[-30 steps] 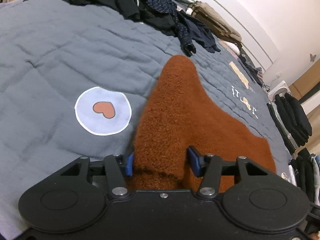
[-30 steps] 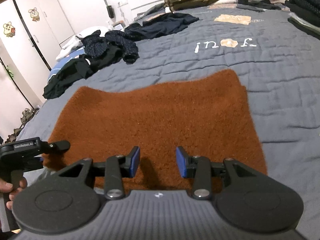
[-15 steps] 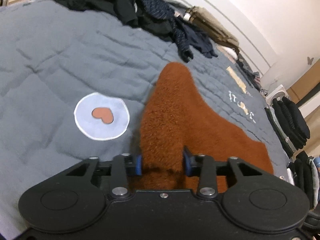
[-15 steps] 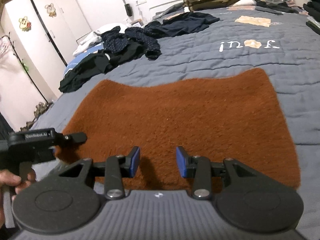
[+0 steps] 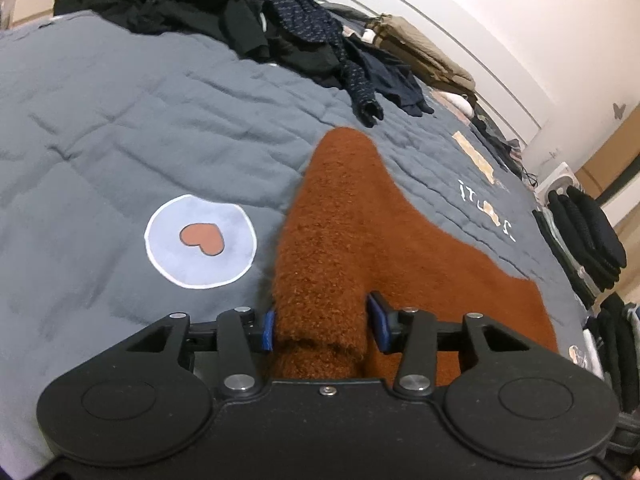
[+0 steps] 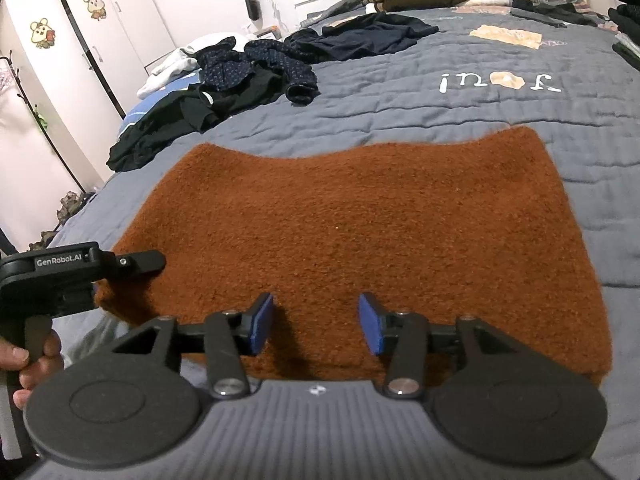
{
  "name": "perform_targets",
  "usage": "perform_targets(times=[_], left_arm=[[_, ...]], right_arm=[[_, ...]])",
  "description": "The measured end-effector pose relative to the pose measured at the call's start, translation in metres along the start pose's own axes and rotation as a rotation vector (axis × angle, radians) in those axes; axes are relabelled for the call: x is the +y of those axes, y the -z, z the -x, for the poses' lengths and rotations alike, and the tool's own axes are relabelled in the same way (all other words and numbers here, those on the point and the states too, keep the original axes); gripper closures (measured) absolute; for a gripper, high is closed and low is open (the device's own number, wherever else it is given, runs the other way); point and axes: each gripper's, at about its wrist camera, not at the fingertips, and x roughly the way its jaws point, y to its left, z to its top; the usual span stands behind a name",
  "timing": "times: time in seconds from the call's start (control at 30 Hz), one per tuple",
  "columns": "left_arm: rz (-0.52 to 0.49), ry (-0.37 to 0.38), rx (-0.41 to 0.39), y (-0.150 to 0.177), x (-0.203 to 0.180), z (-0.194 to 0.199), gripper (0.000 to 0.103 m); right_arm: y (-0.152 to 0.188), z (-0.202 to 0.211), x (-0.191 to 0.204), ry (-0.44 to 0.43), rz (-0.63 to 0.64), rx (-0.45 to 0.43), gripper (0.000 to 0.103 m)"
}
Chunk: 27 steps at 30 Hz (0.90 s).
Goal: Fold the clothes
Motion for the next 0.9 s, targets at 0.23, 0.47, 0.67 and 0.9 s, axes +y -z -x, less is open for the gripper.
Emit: perform_targets(times=[0.23, 0.47, 0.67, 0.9], left_arm=[[-0.032, 0.022, -0.027, 0.000, -0.007, 0.005, 0.079], [-0.059, 0.035, -0.062, -0.001, -0.020, 0.013, 0.080], [-0.067, 0.041, -0.080, -0.002, -0.028, 0.017, 0.080], [-0.148, 0.037, -0.112, -0.001, -0.050, 0.019, 0.081]], right_arm=[[0.000, 0.000, 0.004, 0.013, 0.006, -0.002, 0.055], [0.000, -0.001, 0.002, 0.012, -0.012, 0.007, 0.055], [-0.001, 0.000, 0.000, 0.007, -0.028, 0.008, 0.054], [-0.003, 0.007, -0.005, 0.007, -0.052, 0.001, 0.054]])
